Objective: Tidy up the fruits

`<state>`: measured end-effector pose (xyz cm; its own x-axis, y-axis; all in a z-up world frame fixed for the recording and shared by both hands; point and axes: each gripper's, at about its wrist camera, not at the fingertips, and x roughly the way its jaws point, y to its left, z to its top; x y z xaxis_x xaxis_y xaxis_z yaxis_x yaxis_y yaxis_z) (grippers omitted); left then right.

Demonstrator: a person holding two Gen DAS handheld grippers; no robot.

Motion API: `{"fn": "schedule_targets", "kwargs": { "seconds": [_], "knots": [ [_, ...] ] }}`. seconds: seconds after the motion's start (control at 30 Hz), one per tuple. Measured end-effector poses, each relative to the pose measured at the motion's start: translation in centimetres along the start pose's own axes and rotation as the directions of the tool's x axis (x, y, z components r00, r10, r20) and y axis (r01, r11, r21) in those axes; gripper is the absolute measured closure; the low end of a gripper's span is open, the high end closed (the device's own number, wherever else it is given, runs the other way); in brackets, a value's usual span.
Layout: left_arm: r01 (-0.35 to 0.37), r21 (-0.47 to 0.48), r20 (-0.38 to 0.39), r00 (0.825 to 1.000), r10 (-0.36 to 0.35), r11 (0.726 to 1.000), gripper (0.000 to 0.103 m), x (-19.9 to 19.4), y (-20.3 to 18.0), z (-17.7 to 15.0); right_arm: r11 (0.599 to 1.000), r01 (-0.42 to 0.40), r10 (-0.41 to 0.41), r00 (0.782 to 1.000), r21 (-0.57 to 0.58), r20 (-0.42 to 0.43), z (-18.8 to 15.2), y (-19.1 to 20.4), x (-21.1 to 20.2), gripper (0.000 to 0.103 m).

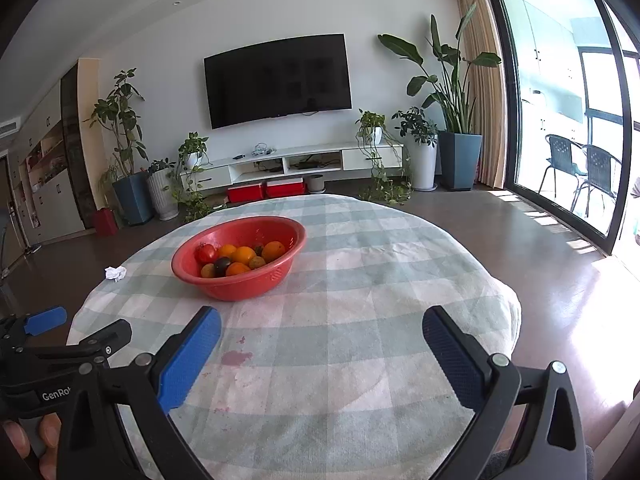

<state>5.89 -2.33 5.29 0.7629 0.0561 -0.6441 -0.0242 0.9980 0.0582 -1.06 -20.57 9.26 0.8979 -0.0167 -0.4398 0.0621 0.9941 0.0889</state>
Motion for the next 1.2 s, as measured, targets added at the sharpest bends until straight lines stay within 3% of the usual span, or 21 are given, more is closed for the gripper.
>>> {"fn": "schedule_targets", "kwargs": {
  "seconds": [1.2],
  "knots": [
    [0.005, -0.005, 0.0, 1.0, -0.005, 1.0, 0.0, -0.05, 0.19, -0.37, 1.0, 0.024, -0.024, 0.999, -0.017, -0.036, -0.53, 0.11, 0.6, 0.0]
  ]
}}
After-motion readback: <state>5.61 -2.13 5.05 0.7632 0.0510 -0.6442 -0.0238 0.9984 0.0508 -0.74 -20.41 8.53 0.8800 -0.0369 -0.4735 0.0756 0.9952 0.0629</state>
